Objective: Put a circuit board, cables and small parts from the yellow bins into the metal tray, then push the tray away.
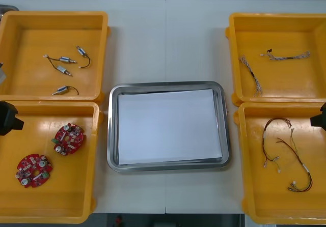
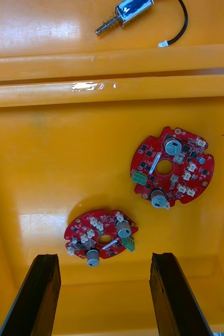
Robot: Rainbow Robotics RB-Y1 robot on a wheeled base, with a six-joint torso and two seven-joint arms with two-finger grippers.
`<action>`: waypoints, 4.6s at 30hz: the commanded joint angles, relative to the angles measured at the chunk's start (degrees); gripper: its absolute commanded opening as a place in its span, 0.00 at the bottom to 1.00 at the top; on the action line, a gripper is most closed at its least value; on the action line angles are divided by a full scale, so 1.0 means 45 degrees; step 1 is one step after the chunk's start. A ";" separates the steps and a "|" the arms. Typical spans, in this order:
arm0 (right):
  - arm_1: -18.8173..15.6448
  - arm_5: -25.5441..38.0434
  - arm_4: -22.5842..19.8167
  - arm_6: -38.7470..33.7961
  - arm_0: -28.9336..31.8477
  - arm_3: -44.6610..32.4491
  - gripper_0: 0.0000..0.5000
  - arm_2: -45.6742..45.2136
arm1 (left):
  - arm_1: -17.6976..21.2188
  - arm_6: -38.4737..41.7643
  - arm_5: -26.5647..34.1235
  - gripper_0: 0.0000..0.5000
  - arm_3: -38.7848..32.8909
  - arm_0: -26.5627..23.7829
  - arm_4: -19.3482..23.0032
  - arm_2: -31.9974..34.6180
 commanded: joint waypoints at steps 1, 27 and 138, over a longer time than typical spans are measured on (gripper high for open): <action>-0.0376 0.0038 0.0023 -0.0562 0.0164 -0.0079 1.00 0.0129 | 0.0514 -0.1232 0.0072 1.00 -0.0328 0.0212 0.0095 0.0440; -0.0376 0.0038 0.0023 -0.0562 0.0164 -0.0079 1.00 0.0129 | 0.0514 -0.1232 0.0072 1.00 -0.0328 0.0212 0.0095 0.0440; -0.0239 -0.0207 0.0570 0.1723 0.2546 -0.0040 1.00 -0.0164 | -0.0091 -0.1564 -0.3786 1.00 -0.0270 0.2868 -0.0569 -0.1904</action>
